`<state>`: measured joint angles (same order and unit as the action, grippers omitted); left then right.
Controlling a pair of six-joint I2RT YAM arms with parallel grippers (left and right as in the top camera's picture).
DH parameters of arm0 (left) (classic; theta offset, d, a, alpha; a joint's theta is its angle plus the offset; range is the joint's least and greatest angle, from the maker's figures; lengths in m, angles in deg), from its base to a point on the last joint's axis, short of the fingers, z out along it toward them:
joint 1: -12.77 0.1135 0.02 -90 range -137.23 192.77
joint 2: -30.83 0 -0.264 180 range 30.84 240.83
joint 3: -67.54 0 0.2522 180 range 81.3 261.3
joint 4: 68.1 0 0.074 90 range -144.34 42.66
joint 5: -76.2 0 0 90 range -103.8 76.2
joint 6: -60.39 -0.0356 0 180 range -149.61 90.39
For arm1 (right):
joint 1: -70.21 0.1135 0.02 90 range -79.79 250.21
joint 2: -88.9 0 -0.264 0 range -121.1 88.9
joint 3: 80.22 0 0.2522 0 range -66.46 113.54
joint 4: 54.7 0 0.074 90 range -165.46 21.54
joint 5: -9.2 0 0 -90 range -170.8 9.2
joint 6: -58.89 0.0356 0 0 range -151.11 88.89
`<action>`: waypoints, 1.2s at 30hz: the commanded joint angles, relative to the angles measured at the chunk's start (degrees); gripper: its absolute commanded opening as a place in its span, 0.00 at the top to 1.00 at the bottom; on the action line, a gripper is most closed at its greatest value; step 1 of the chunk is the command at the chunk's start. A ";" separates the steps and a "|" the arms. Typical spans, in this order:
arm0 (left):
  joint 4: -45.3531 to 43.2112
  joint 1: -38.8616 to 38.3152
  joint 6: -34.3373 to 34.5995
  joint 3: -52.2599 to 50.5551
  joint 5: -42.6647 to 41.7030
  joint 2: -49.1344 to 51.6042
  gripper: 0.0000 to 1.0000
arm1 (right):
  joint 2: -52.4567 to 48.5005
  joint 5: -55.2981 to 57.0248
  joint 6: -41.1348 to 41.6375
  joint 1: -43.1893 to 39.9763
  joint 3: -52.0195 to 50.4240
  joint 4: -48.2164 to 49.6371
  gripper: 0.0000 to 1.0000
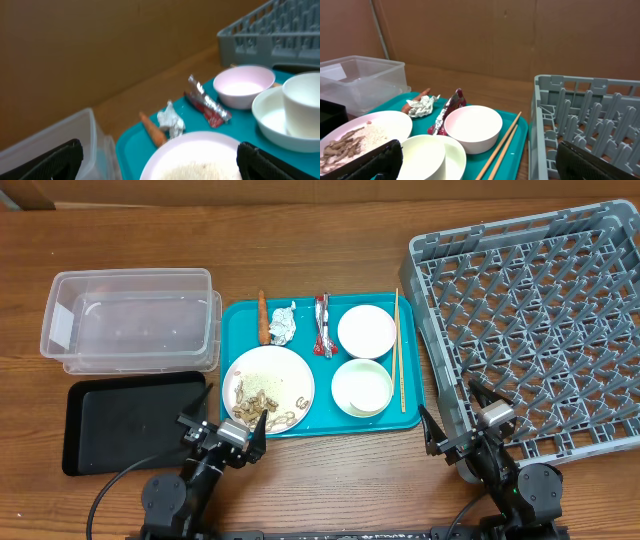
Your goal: Sort waste into correct bins and load items into the dishwasher
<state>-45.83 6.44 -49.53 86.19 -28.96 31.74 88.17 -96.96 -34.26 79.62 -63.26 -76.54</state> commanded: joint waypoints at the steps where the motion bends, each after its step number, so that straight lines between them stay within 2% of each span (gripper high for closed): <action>1: -3.17 0.31 -0.59 -0.17 -7.28 -0.63 0.00 | 0.57 -1.05 3.13 -0.15 -0.13 0.79 0.00; 4: -5.20 0.31 4.07 -0.15 -7.39 -0.63 0.00 | 0.57 -1.11 6.64 -0.15 0.15 1.27 0.00; 8: -11.02 0.31 13.14 0.76 -7.43 -0.63 0.00 | 0.57 -1.88 7.28 -0.15 3.04 0.68 0.00; 13: -11.74 0.31 18.53 6.95 -7.58 0.42 0.00 | -0.87 -1.01 8.02 -0.17 9.94 -3.45 0.00; 18: -9.53 0.31 19.10 18.73 -14.97 11.02 0.00 | -10.60 -0.15 9.49 -0.15 22.97 -13.68 0.00; 22: 1.51 0.31 19.10 34.82 -22.47 27.69 0.00 | -25.73 -0.50 9.64 -0.15 37.16 -23.96 0.00; 30: 30.67 0.20 18.34 71.67 -38.97 63.04 0.00 | -58.40 -6.51 9.64 -0.17 67.63 -46.49 0.00; 33: 33.38 0.20 23.91 75.28 -45.62 69.57 0.00 | -64.94 -9.38 9.64 -0.17 72.28 -51.12 0.00; 36: 33.35 -0.66 24.81 75.32 -50.10 74.07 0.00 | -68.35 -9.14 13.84 -0.26 73.16 -51.15 0.00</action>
<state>-13.39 6.44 -28.09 160.02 -69.07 101.31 22.79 -104.06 -24.63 79.57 7.41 -127.55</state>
